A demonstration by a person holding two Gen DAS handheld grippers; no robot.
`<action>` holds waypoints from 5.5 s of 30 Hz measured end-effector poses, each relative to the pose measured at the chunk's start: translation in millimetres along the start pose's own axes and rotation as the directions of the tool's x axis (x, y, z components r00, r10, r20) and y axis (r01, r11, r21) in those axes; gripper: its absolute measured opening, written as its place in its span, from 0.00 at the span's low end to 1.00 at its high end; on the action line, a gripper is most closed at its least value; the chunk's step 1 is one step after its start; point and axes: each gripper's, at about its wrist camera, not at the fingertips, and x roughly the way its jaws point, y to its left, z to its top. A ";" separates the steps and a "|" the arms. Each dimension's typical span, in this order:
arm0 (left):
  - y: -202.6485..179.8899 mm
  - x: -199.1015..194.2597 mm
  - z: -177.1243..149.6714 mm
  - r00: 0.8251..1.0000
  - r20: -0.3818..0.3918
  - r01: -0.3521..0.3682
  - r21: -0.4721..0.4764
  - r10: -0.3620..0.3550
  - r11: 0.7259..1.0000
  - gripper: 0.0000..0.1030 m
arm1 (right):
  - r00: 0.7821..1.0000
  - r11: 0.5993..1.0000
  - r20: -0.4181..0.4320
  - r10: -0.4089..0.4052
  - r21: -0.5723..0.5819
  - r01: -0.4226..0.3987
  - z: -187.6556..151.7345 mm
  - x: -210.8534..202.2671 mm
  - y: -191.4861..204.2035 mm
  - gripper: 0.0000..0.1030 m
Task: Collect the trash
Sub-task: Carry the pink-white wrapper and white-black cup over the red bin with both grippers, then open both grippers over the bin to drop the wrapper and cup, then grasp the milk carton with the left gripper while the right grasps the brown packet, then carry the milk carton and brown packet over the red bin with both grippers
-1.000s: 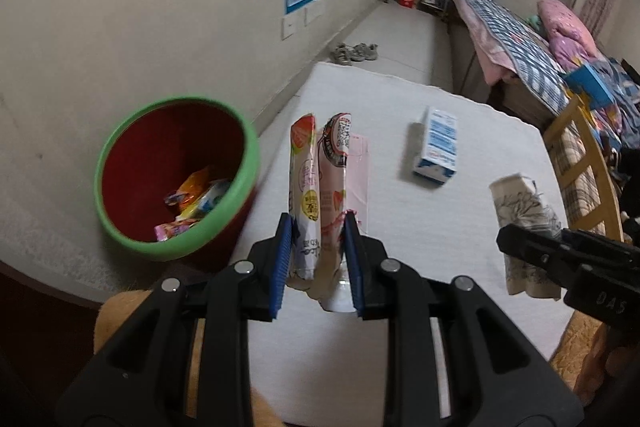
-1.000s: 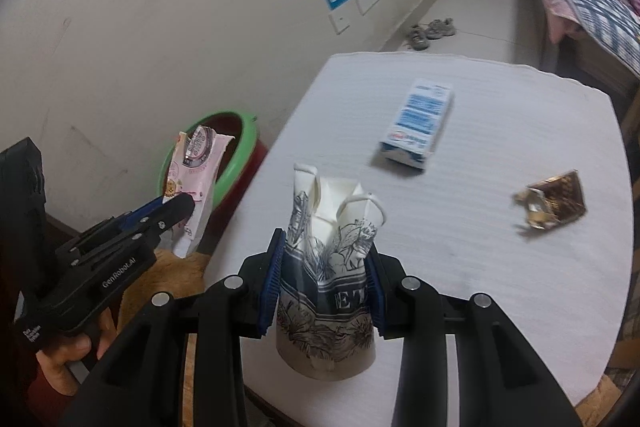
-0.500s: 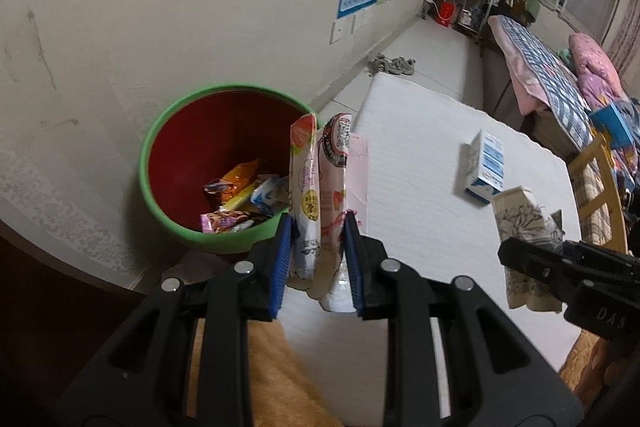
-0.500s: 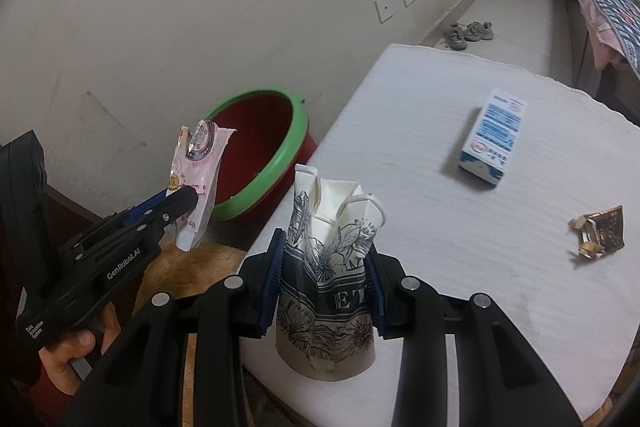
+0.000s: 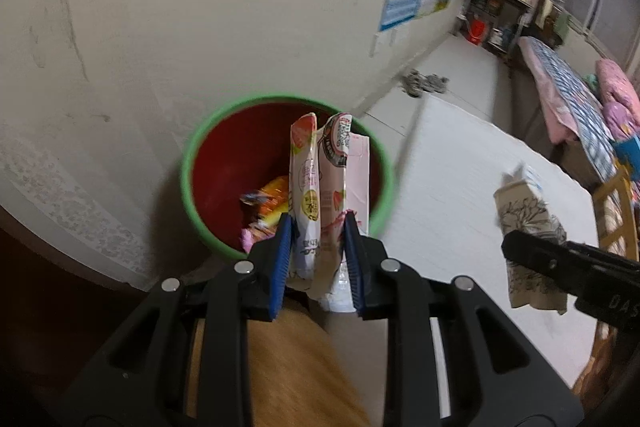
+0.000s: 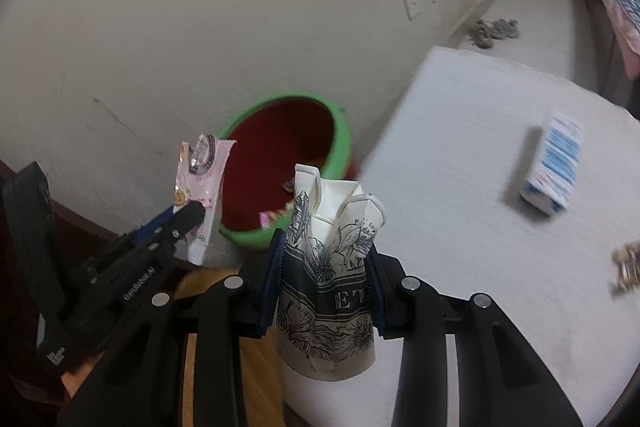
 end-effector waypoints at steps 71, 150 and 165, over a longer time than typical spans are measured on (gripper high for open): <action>-303.7 148.6 -4.7 0.928 -0.327 0.292 0.341 -0.179 0.894 0.51 | 0.958 0.864 0.024 -0.287 0.438 0.248 -132.6 -107.4 -213.5 0.30; -70.5 -35.9 -11.2 0.997 0.056 0.049 0.092 -0.055 0.994 0.51 | 0.981 0.989 0.129 -0.148 0.035 0.144 -34.4 -74.3 -38.1 0.46; -34.3 -25.2 -10.1 0.999 0.044 -0.005 0.024 0.004 1.000 0.51 | 0.988 0.992 0.097 -0.117 -0.036 0.121 -22.3 -49.3 -15.5 0.46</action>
